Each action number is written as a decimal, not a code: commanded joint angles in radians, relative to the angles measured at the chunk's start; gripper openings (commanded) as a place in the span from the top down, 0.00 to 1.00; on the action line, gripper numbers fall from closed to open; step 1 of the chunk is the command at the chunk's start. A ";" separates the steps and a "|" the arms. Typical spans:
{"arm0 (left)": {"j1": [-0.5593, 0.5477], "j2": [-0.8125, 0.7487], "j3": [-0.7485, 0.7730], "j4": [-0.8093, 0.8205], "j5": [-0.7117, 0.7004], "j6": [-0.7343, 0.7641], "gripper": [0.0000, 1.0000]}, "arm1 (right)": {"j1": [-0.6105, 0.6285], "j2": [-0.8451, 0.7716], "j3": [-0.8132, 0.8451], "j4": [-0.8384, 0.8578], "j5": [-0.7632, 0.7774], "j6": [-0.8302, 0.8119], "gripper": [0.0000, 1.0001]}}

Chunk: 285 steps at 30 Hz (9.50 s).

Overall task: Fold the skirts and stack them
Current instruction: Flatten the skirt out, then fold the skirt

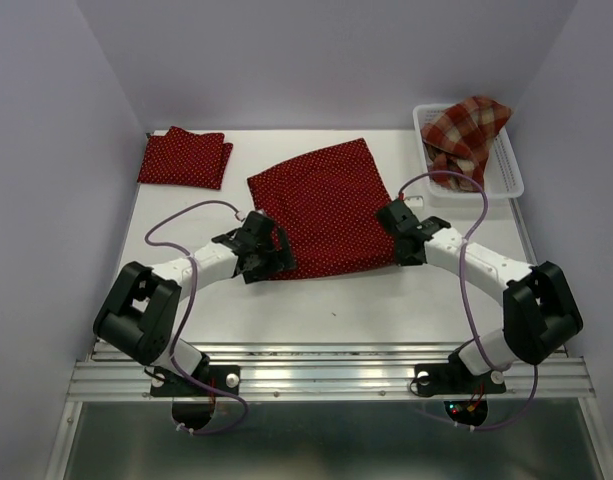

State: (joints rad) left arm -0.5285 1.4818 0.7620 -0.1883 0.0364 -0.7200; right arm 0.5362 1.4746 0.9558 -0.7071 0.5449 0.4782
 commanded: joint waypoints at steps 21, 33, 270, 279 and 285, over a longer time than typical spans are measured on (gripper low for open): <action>0.009 0.052 0.094 -0.215 -0.101 0.037 0.01 | -0.012 -0.448 0.070 -0.058 -0.043 -0.560 0.00; 0.013 -0.057 0.149 -0.324 -0.181 0.001 0.01 | -0.012 -0.303 0.043 0.100 -0.120 -0.084 0.00; -0.027 0.695 1.459 -0.663 -0.179 0.360 1.00 | -0.130 0.538 0.325 0.606 -0.666 -0.130 0.73; -0.050 0.755 1.465 -0.539 -0.041 0.298 1.00 | -0.130 0.526 0.297 0.607 -0.672 -0.122 0.74; -0.048 0.799 1.456 -0.450 0.094 0.264 1.00 | -0.130 0.524 0.287 0.609 -0.674 -0.119 0.74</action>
State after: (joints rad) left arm -0.5697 2.2749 2.1727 -0.7284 0.0227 -0.4221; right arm 0.3943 2.0129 1.2747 -0.0444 -0.1238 0.3531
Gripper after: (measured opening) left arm 0.081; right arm 0.263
